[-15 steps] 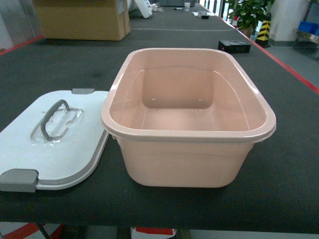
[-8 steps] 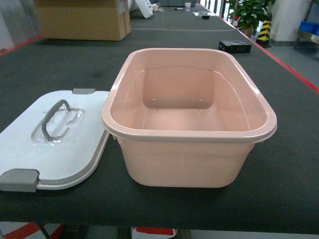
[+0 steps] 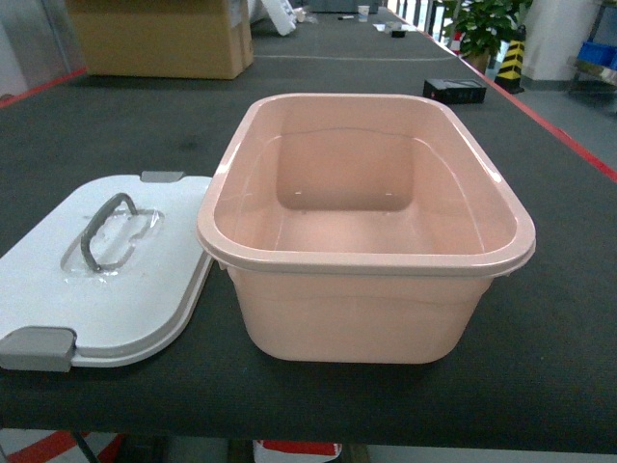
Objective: Pick capacitor and pack into box
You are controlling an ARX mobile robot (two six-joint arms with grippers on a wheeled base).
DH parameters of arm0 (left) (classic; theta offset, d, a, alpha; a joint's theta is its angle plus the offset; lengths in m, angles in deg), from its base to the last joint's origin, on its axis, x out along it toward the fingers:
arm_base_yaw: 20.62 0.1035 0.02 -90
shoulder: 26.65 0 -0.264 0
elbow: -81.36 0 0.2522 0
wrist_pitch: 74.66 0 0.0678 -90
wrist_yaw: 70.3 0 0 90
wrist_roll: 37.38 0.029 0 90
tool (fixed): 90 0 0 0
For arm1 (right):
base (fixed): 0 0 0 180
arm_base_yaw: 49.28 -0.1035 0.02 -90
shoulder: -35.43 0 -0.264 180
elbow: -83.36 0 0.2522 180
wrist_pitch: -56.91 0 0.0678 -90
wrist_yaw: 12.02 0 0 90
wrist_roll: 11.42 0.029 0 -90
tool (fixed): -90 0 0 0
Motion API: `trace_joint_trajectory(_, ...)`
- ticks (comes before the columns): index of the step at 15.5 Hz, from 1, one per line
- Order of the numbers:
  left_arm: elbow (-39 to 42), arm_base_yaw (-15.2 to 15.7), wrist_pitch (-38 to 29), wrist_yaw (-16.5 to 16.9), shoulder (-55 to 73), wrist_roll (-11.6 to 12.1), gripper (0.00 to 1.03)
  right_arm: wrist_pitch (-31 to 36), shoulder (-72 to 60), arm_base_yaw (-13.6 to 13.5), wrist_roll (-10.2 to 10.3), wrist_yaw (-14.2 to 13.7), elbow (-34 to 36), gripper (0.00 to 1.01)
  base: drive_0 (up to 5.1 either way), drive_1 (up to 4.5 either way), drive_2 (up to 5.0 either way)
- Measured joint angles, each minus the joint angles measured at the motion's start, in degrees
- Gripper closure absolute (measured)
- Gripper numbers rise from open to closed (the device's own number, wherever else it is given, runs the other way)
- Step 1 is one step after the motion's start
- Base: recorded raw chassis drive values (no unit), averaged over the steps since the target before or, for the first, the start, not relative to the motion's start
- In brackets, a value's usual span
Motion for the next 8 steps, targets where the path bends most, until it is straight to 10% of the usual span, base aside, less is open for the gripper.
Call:
trace_joint_trajectory(4, -14.29, -12.39, -43.25, -4.7, 50.1, 2.64, 0.59, 0.04, 0.0, 0.0, 0.02, -0.02, 0.0, 0.03, 0.0, 0.0, 0.0)
trace_joint_trajectory(8, -44.46, -22.16, -37.44, -3.63, 88.98, 4.68, 0.59, 0.02, 0.0, 0.0, 0.0, -0.02, 0.0, 0.03, 0.0, 0.0, 0.0)
